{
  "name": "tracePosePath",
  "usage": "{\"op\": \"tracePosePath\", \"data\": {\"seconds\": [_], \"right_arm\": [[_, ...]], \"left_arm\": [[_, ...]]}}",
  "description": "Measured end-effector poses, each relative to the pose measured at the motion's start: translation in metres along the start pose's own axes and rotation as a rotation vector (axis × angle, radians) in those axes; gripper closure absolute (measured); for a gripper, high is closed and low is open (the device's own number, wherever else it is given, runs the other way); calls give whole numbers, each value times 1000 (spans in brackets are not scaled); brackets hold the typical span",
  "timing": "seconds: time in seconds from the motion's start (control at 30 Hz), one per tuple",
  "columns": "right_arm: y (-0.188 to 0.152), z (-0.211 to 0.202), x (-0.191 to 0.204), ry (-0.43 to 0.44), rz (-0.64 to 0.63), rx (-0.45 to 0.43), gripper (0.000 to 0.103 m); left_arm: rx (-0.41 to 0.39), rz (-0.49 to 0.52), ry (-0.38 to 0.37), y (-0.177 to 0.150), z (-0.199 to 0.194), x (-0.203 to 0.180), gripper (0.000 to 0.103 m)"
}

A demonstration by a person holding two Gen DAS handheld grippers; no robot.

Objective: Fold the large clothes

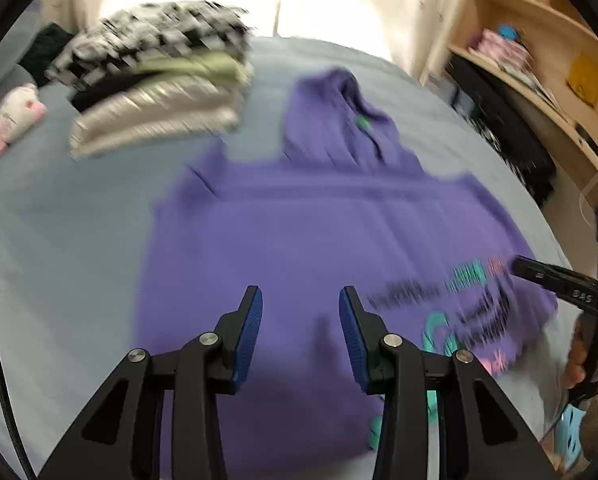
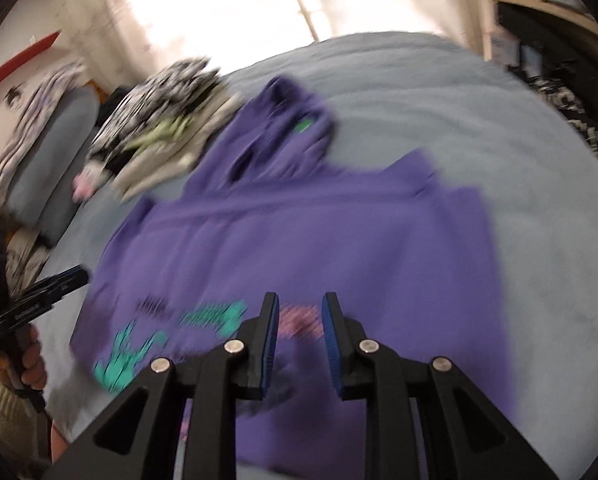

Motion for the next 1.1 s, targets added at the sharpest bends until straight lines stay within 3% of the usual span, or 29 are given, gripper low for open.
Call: {"op": "tracePosePath", "data": {"seconds": [0.1, 0.2, 0.33, 0.57, 0.7, 0.77, 0.83, 0.87, 0.93, 1.0, 1.03, 1.1], "right_arm": [[-19, 22, 22, 14, -52, 46, 81], [-13, 39, 31, -13, -80, 20, 81], [15, 59, 26, 17, -16, 11, 81], [75, 101, 8, -33, 28, -3, 82], [96, 109, -4, -50, 1, -31, 84], [102, 109, -14, -49, -4, -47, 85], [107, 104, -38, -134, -5, -78, 84], [109, 102, -50, -172, 2, -89, 84], [110, 98, -91, -284, 48, -95, 81], [106, 94, -129, -264, 151, -93, 85], [104, 90, -145, -217, 218, -99, 96], [102, 85, -158, -201, 254, -110, 103]], "left_arm": [[68, 39, 24, -24, 28, -13, 65], [41, 68, 66, -20, 40, -16, 65], [26, 30, 69, 6, 53, -9, 61], [40, -31, 173, 67, 89, 32, 61], [29, -65, 276, 94, 98, 69, 61], [14, -98, 271, 100, 102, 86, 61], [-10, -111, 279, 103, 100, 100, 62], [-15, -116, 294, 104, 101, 106, 71], [-22, -127, 308, 105, 101, 120, 79], [-39, -158, 290, 104, 101, 131, 87], [-45, -173, 276, 104, 103, 134, 89], [-72, -207, 238, 103, 100, 140, 90]]}}
Point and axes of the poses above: each gripper's, at about its wrist camera, not at the fingertips, and z roughly the way its jaws point, x to its left, y to its top, the point moved 10 cm from there along z, roughly the way its jaws point, and after that the axes turned 4 degrees about -y, right-handed, at the moved point
